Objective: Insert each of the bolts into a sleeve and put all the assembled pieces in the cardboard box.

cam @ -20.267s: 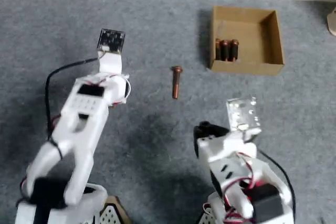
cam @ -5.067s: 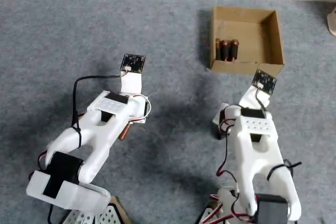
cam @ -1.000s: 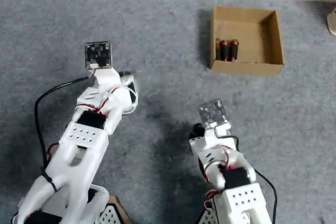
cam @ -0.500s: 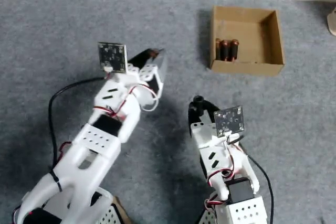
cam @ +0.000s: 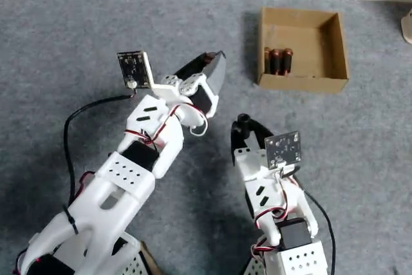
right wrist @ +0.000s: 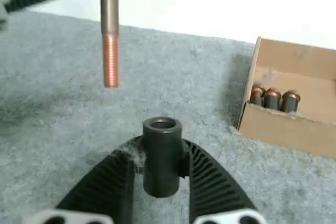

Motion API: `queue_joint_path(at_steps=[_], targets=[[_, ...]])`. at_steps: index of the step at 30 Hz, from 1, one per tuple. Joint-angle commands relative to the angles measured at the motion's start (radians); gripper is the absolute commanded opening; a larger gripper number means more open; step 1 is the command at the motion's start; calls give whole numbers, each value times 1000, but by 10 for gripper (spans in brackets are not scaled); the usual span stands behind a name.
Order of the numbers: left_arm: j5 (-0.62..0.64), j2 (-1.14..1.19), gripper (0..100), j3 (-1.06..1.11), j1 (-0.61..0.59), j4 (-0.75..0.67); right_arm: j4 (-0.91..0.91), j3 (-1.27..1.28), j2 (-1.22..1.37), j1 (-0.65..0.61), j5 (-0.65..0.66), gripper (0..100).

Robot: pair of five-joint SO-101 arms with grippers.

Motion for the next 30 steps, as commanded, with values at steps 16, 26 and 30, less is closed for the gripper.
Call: queue_joint_path(at_steps=[16, 26, 30], targets=[[-117, -285, 6, 84, 229, -34, -33, 137, -25, -79, -11, 5], [-114, -302, 6, 159, 229, -37, -35, 137, -25, -79, -11, 5], [-117, -302, 6, 156, 222, -38, -35, 137, -25, -79, -11, 5]])
